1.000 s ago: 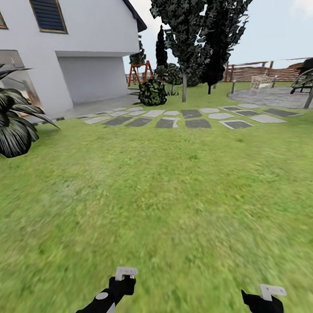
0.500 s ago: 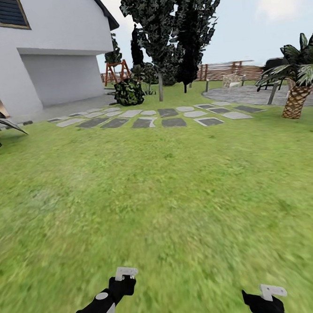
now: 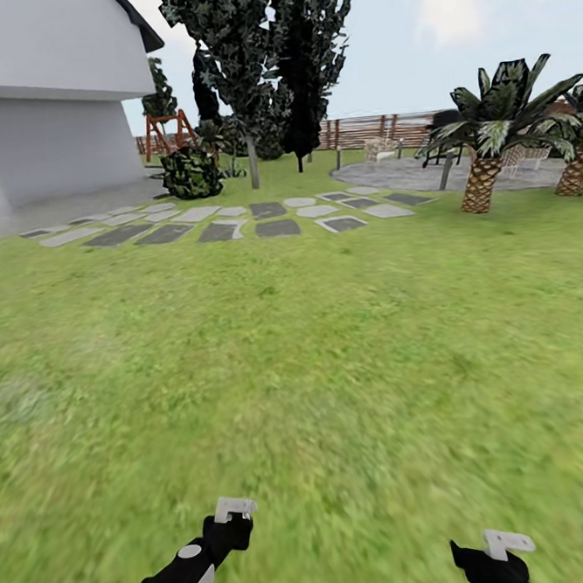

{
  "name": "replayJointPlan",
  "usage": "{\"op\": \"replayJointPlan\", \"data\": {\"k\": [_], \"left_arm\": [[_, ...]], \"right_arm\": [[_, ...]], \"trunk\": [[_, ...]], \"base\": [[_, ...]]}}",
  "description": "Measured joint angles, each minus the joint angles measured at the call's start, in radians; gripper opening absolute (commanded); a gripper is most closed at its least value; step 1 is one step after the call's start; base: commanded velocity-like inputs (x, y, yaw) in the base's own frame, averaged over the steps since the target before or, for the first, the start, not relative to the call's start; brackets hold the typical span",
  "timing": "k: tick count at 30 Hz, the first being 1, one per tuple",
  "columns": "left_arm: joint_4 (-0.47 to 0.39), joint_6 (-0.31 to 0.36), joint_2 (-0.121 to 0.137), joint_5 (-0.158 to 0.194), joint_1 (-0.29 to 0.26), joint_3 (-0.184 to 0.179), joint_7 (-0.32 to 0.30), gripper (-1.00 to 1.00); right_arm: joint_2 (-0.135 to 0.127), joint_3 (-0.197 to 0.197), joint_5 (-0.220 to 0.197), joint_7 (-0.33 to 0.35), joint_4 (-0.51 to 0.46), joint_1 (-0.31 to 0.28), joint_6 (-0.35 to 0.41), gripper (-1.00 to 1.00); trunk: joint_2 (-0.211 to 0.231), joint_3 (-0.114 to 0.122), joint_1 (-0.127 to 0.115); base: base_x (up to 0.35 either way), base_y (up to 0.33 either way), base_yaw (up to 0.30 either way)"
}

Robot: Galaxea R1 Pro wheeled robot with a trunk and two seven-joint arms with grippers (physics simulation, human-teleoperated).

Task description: In the garden, pick up the pesticide atomizer on the floor and spray pesticide onto both trees until each tree trunk is fully covered.

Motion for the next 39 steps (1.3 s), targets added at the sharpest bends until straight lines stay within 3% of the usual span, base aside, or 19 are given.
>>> {"op": "replayJointPlan", "data": {"k": [39], "left_arm": [[0.002,0.000,0.000,0.000,0.000,0.000,0.000,-1.00]], "right_arm": [[0.001,0.002,0.000,0.000,0.001,0.000,0.000,1.00]], "trunk": [[0.000,-0.025,0.000]], "base": [[0.000,-0.276,-0.278]]}}
